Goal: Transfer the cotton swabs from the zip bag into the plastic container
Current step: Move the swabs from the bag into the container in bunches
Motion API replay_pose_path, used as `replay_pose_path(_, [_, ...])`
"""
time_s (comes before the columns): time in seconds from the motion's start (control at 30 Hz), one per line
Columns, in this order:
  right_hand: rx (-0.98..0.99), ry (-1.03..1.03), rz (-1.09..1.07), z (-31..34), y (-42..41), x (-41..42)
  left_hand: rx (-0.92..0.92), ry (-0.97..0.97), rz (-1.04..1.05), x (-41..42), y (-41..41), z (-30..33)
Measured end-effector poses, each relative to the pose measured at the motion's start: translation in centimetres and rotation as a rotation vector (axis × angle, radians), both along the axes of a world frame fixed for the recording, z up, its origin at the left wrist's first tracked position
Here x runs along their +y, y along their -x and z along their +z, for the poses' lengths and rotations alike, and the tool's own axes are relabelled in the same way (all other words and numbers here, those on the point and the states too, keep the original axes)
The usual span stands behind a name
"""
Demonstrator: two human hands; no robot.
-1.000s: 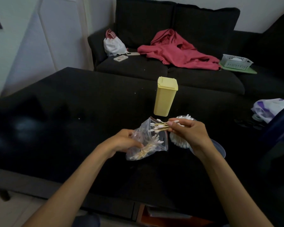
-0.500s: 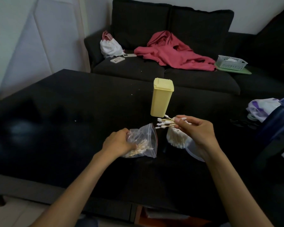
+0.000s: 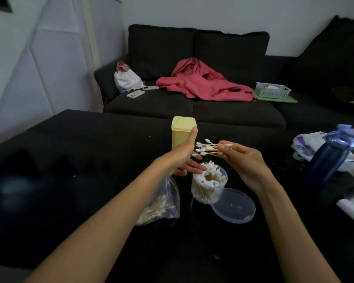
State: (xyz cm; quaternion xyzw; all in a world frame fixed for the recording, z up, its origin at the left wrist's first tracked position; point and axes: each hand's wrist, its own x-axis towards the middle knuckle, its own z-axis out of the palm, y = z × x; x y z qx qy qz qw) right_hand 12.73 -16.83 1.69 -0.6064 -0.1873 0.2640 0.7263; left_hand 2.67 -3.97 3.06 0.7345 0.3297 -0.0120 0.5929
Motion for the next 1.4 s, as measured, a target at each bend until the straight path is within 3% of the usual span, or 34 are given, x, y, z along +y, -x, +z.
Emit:
replay_pose_path(0.17, [-0.02, 0.142, 0.094, -1.1, -0.3, -0.8, 0.019, 0.056, -0.099, -0.7, -2.3, -0.8])
replay_pose_path(0.33, [-0.018, 0.177, 0.085, -1.2, -0.4, -1.4, -0.001, -0.122, -0.027, -2.1, -2.9, -1.8])
replay_pose_path(0.5, [-0.062, 0.242, 0.099, -0.9, -0.3, -1.7, -0.163, -0.211, 0.025, -2.7, -3.1, -3.1])
replay_pose_path(0.7, [-0.194, 0.326, -0.081, -1.0, -0.2, -1.4, -0.266, -0.234, 0.113, -3.2, -3.1, -3.5])
replay_pose_path(0.83, [-0.025, 0.23, -0.101, -1.4, 0.2, -0.2, -0.306, -0.286, 0.11, -3.7, -3.2, -3.5])
replay_pose_path(1.0, [-0.079, 0.232, -0.056, -1.9, 1.4, 0.9, -0.344, -0.412, 0.153, -4.5, -3.4, -3.2])
replay_pose_path(1.2, [-0.33, 0.412, 0.005, -0.9, 0.6, -0.5, -0.311, -0.325, 0.111, -3.8, -3.3, -2.9])
replay_pose_path(1.4, [-0.192, 0.204, 0.152, -0.3, 0.5, -2.1, -0.287, -0.19, 0.046, -3.8, -3.2, -2.5])
